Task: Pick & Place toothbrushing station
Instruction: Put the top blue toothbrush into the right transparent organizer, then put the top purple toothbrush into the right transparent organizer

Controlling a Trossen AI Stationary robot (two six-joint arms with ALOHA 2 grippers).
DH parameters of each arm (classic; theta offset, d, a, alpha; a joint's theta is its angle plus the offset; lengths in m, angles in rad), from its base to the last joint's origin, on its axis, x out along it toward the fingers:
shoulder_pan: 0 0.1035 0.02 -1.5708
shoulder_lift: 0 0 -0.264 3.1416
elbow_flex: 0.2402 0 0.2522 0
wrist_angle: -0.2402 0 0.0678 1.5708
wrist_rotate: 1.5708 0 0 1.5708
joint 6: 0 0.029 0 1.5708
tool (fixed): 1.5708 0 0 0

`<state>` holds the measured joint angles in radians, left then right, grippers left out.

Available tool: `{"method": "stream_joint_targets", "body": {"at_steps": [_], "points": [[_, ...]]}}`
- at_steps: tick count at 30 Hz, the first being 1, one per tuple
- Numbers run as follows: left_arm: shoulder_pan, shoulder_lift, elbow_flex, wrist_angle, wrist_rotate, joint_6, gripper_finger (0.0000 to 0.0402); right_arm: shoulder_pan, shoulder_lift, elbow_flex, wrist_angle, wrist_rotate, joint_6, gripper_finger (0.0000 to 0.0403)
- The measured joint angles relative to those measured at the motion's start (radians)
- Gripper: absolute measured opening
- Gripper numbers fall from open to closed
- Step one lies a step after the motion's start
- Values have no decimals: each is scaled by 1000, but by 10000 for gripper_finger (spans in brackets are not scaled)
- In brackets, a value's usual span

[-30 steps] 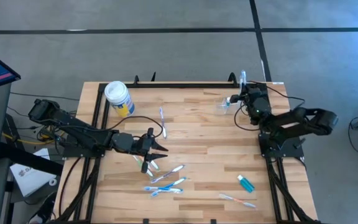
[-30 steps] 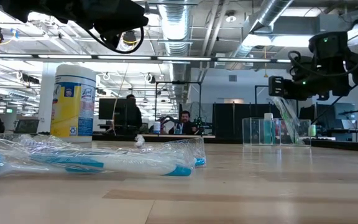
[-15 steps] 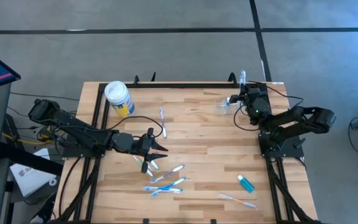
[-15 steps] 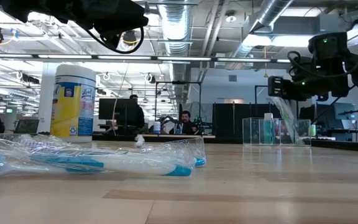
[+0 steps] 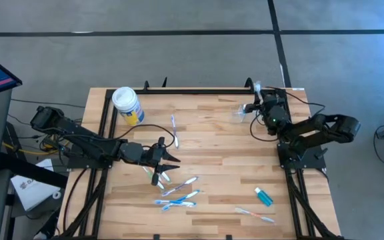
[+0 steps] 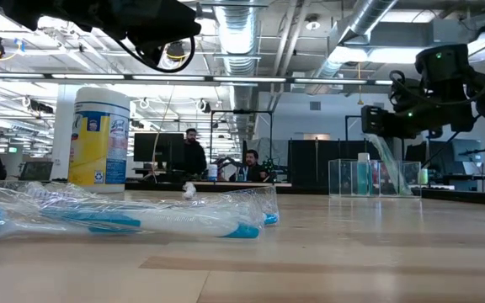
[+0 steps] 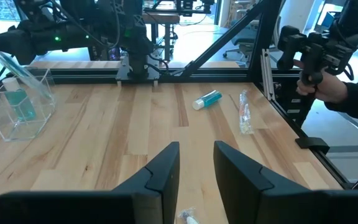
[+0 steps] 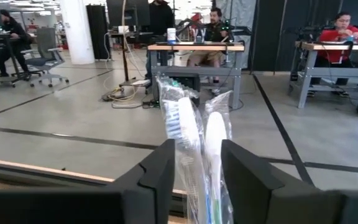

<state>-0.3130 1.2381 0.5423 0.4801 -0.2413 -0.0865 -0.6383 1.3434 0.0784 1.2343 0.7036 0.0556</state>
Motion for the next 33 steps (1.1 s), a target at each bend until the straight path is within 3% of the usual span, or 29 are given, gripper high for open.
{"method": "stream_joint_targets", "body": {"at_steps": [12,18,26,33], "points": [[0,0,0,0,5,0,94,10,-3,0,0,42,-4,197],[0,0,0,0,5,-1,94,38,-3,0,33,168,-32,202],[0,0,0,-1,9,-1,94,113,-3,0,60,185,-74,205],[0,0,0,-1,9,-1,94,178,-3,0,149,320,-189,212]]}}
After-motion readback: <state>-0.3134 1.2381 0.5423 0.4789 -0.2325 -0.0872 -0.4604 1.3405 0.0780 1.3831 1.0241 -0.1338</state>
